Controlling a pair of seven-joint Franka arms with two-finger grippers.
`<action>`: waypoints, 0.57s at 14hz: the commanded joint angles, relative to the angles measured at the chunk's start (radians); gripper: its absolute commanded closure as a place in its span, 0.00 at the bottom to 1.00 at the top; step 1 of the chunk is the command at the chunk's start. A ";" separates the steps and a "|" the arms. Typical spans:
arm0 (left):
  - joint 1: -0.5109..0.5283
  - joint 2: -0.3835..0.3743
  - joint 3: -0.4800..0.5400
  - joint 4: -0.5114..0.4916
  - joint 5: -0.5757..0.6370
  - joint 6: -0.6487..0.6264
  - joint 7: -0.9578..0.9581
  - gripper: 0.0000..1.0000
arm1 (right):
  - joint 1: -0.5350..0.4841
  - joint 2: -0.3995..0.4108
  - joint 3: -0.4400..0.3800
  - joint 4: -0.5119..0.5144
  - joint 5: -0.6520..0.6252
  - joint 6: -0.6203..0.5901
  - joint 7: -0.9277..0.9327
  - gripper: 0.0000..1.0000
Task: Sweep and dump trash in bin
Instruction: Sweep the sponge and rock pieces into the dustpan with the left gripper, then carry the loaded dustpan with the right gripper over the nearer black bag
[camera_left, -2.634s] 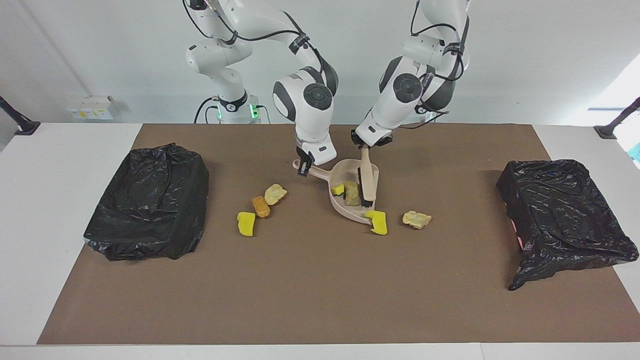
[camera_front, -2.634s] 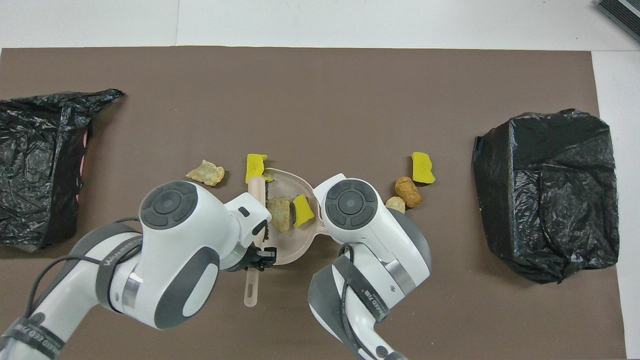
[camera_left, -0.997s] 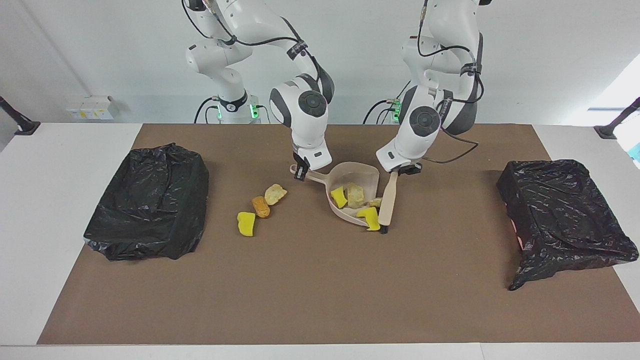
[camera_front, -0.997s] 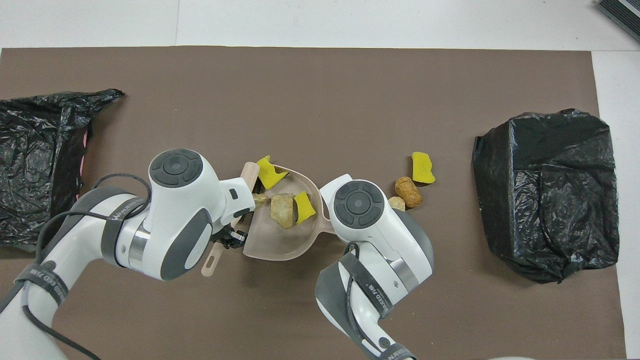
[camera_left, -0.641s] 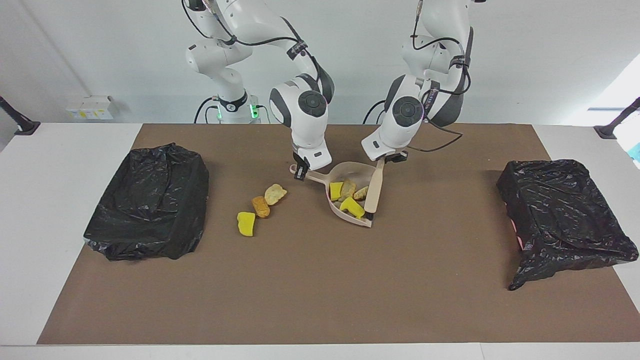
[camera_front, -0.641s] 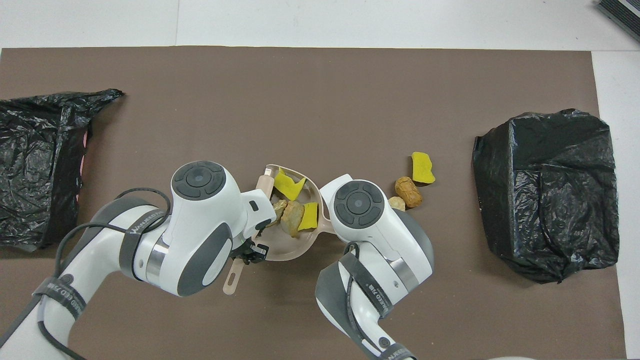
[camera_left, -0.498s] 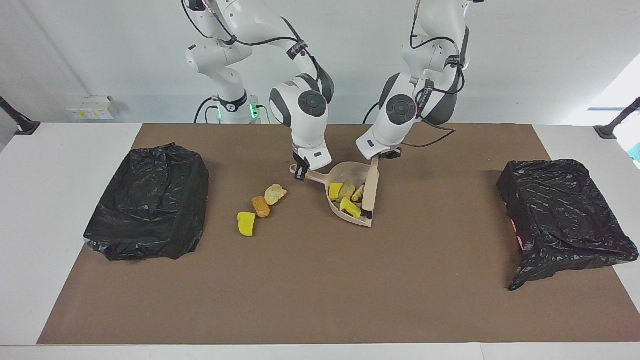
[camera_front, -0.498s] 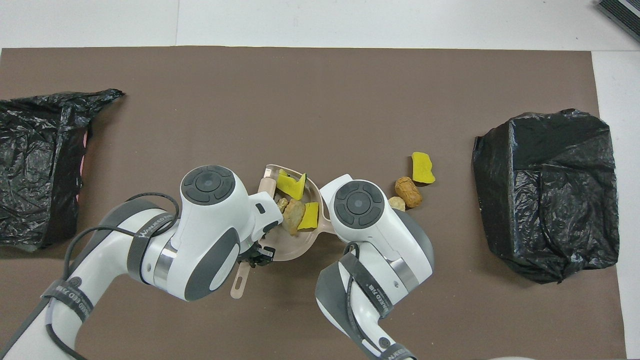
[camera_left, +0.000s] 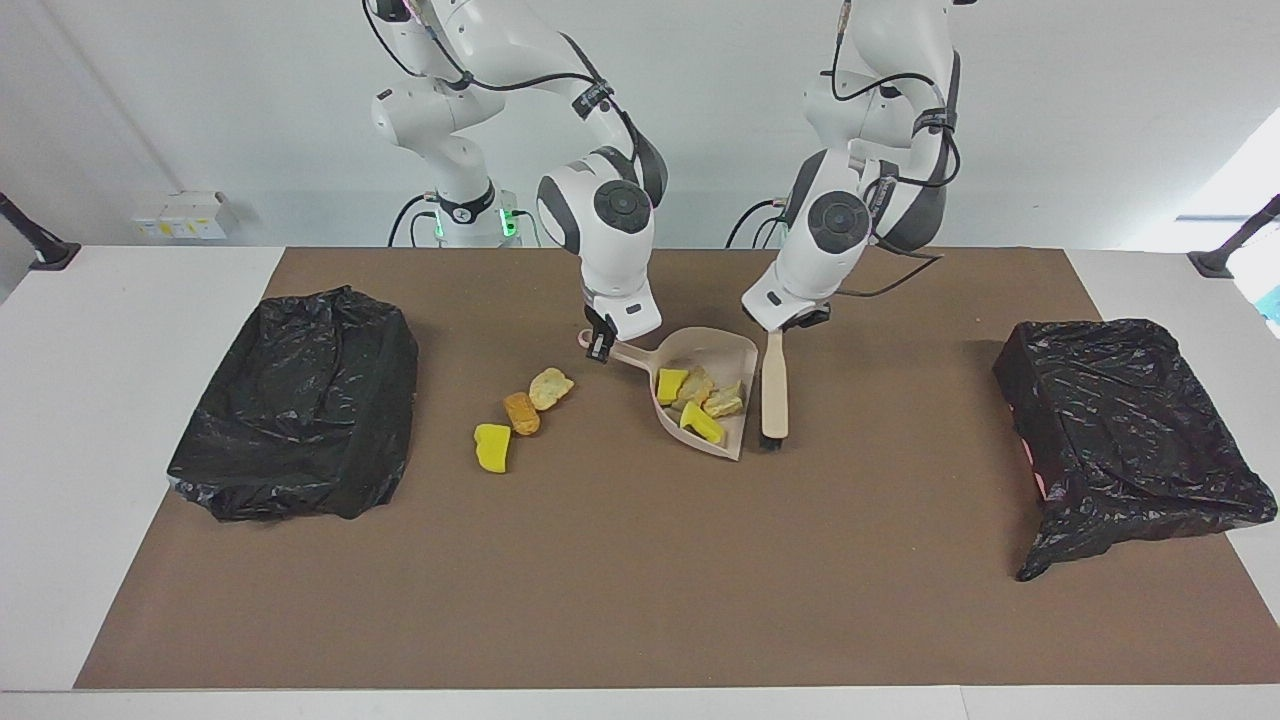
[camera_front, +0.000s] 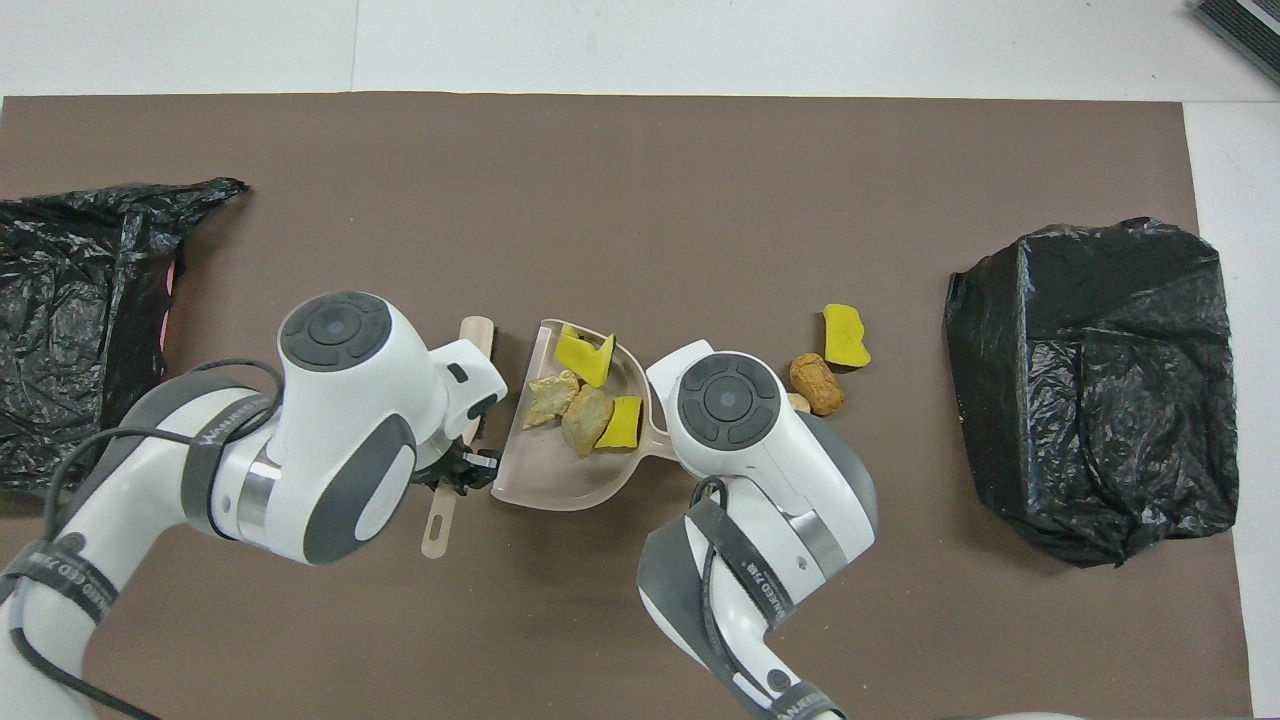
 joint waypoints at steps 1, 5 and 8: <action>0.062 -0.004 -0.006 -0.008 0.017 0.053 -0.011 1.00 | -0.073 -0.097 0.006 -0.008 -0.006 -0.038 0.005 1.00; 0.092 -0.004 -0.005 -0.014 0.017 0.053 -0.012 1.00 | -0.215 -0.229 0.005 0.007 -0.008 -0.173 -0.084 1.00; 0.068 -0.013 -0.009 -0.028 0.017 0.062 -0.095 1.00 | -0.361 -0.323 -0.003 0.021 -0.005 -0.258 -0.243 1.00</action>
